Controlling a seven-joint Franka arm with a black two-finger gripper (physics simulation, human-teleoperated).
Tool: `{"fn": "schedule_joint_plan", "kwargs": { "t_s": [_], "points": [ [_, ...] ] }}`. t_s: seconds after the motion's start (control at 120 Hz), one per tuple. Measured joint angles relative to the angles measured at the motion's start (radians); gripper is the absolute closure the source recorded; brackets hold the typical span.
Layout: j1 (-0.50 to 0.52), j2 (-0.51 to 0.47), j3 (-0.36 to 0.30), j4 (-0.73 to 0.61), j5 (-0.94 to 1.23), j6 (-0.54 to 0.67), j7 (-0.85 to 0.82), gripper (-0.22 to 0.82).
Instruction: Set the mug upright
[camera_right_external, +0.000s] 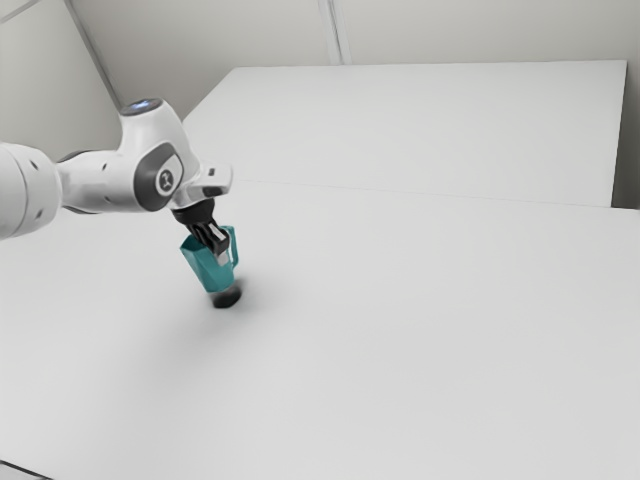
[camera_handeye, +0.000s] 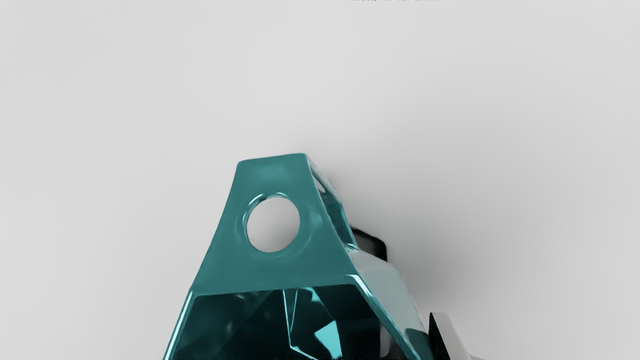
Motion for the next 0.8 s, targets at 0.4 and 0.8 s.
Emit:
{"fn": "schedule_joint_plan", "kwargs": {
  "t_s": [0.4,0.8],
  "points": [
    [0.000,0.048,0.003,-0.035,0.072,0.112,-0.244,0.78],
    [-0.004,0.046,0.002,-0.045,0.077,0.138,-0.381,0.21]
  ]
}}
